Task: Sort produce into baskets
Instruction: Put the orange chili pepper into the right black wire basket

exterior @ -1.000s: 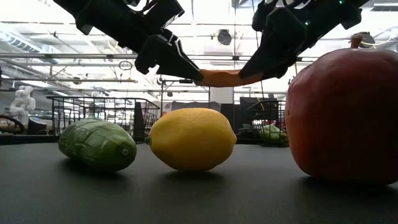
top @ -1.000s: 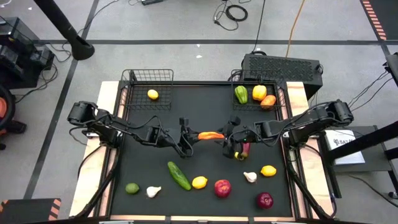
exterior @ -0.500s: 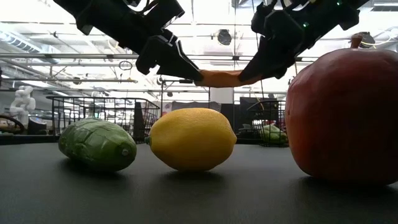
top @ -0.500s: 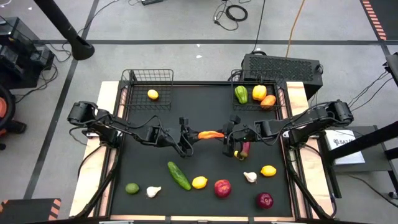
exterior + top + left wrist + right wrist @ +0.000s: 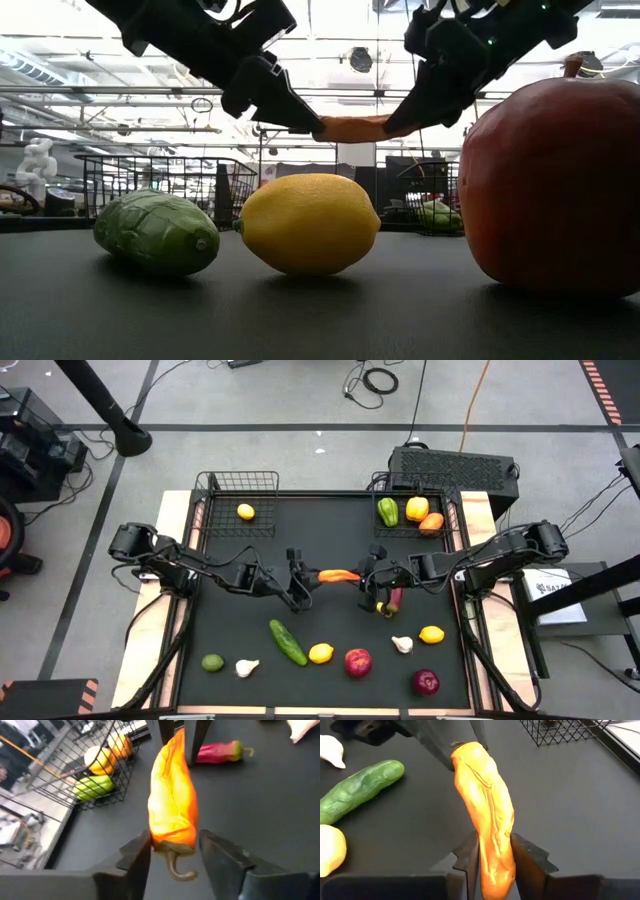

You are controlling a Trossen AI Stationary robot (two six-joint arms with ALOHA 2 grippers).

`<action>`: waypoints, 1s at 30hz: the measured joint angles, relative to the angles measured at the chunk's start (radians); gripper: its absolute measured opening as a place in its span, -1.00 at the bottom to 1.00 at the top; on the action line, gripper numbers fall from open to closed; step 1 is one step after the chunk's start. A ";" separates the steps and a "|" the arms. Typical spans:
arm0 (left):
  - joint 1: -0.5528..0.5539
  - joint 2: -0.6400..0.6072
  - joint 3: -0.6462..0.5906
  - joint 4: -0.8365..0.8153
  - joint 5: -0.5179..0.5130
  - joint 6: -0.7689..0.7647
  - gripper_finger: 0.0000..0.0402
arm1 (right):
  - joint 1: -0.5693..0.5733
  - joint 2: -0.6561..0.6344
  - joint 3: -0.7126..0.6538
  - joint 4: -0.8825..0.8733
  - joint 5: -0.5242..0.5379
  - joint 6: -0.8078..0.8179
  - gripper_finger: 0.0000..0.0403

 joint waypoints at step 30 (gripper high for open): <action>-0.020 -0.358 0.000 -0.492 -0.112 -0.292 0.40 | -0.219 -0.346 0.002 -0.420 0.678 0.021 -0.53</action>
